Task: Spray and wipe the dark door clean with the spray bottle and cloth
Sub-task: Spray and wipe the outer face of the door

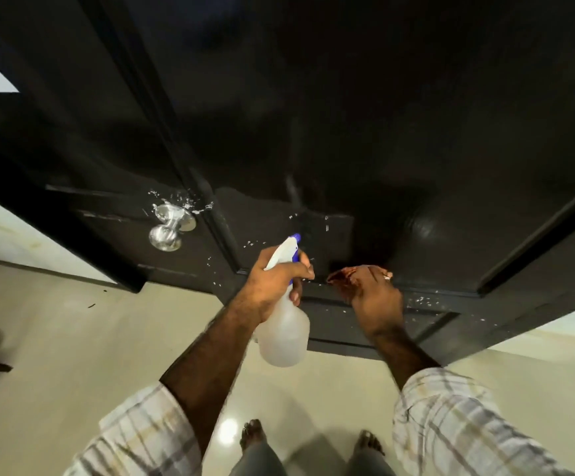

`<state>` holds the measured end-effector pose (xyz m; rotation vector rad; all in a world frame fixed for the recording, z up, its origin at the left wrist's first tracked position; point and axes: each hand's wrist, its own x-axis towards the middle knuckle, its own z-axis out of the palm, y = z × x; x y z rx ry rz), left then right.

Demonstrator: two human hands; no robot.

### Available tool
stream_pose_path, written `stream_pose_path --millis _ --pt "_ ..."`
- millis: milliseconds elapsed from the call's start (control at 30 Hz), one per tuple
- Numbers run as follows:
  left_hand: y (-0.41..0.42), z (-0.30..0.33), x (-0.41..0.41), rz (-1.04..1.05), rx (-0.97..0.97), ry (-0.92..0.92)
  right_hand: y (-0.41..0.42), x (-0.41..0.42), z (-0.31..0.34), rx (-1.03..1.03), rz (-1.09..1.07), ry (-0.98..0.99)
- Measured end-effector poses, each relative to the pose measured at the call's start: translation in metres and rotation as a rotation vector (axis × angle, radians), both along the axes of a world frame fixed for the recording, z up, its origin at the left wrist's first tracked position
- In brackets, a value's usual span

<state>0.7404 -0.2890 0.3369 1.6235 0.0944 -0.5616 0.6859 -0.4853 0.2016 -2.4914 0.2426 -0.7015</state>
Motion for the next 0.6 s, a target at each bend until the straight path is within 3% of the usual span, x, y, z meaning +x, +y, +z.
stream_pose_path --millis 100,200,333,433,533,600 --pt "0.03 -0.015 0.014 -0.049 0.037 -0.022 0.024 0.008 -0.001 0.141 -0.157 0.056" --pt "0.052 -0.004 0.031 -0.116 0.025 -0.035 0.047 0.021 0.049 0.258 -0.23 -0.074" --pt "0.059 0.042 0.051 -0.262 -0.009 -0.137 0.071 0.045 0.155 0.14 -0.211 -0.412" --pt "0.058 0.071 0.063 -0.311 -0.034 -0.23 0.073 0.054 0.195 0.095 -0.24 -0.516" --pt "0.063 0.07 0.067 -0.341 -0.07 -0.257 0.074 0.049 0.162 0.109 -0.267 -0.482" --pt "0.067 0.053 0.065 -0.326 -0.049 -0.238 0.077 0.041 0.108 0.201 -0.334 -0.318"
